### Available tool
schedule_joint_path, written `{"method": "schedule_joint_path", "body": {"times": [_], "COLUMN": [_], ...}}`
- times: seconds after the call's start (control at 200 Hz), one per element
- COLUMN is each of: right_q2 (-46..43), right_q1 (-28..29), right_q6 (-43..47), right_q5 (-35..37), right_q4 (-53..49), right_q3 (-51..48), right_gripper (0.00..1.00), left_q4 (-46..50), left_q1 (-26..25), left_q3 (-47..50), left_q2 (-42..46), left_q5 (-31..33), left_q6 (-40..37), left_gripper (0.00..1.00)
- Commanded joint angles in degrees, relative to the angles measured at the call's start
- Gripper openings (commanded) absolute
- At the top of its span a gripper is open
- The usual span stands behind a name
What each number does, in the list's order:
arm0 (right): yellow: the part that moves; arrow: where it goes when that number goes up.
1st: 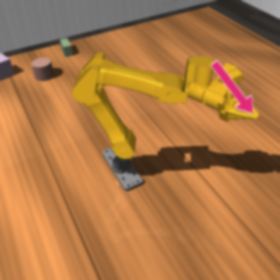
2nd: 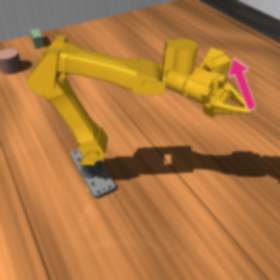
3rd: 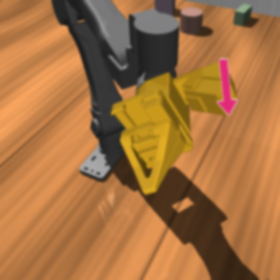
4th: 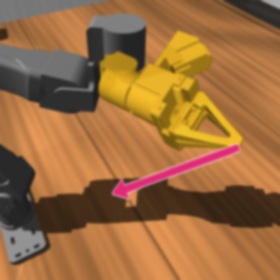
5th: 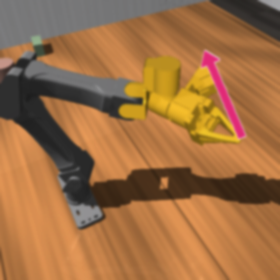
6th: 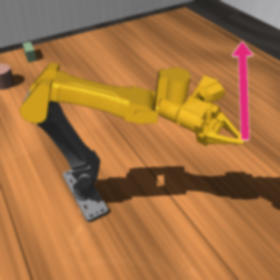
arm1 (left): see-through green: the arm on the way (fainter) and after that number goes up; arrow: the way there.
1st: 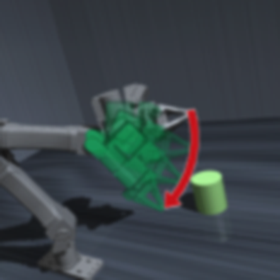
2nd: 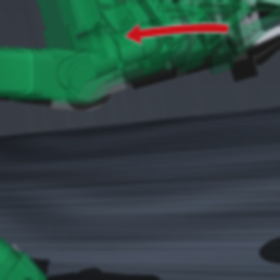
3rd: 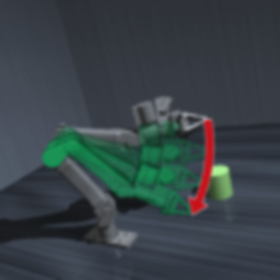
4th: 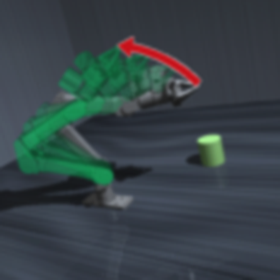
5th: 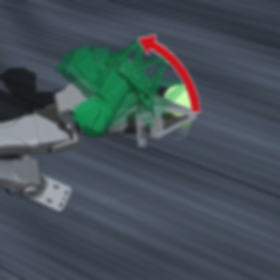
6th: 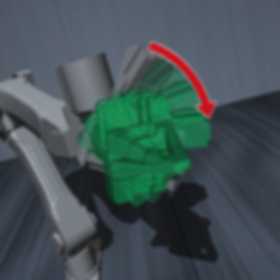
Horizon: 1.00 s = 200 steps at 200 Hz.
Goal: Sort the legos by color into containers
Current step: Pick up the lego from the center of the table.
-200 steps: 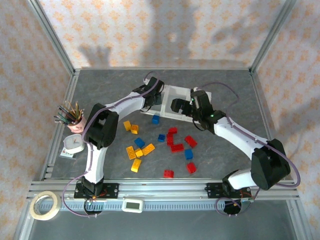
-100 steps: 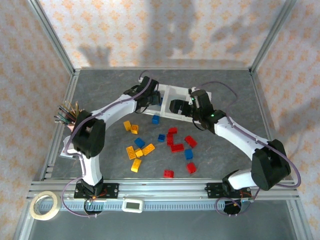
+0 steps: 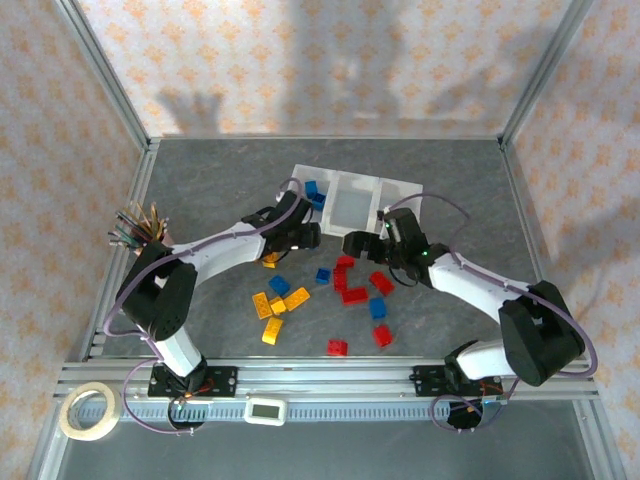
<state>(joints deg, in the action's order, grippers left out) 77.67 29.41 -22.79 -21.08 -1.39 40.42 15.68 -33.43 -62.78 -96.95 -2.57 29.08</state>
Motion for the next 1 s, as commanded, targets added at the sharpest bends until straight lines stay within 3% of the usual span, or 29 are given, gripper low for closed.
{"method": "schedule_joint_path", "body": {"times": [0.0, 0.18, 0.445, 0.686, 0.996], "right_q2": [-1.73, -1.23, -1.22, -0.86, -0.68], "right_q1": [-0.13, -0.13, -0.14, -0.14, -0.14], "right_q6": [-1.45, -1.37, -1.30, -1.07, -1.13], "right_q5": [-0.04, 0.93, 2.14, 2.15, 2.02], "right_q4": [4.23, 4.25, 4.10, 3.94, 4.30], "right_q3": [-1.11, -0.72, -0.60, -0.06, 0.01], "right_gripper": [1.00, 1.00, 1.00, 1.00, 1.00], "left_q4": [-4.30, -5.27, -8.34, -8.83, -8.68], "left_q1": [-0.33, -0.50, -1.38, -1.35, -1.37], "left_q3": [0.98, 0.10, -2.16, -3.91, -5.09], "left_q2": [-0.40, -3.94, -8.42, -11.44, -13.80], "left_q5": [2.82, 5.05, 3.40, 7.20, 5.69], "left_q6": [1.01, 0.48, -1.51, -1.92, -3.23], "left_gripper": [0.68, 0.72, 0.72, 0.61, 0.46]}}
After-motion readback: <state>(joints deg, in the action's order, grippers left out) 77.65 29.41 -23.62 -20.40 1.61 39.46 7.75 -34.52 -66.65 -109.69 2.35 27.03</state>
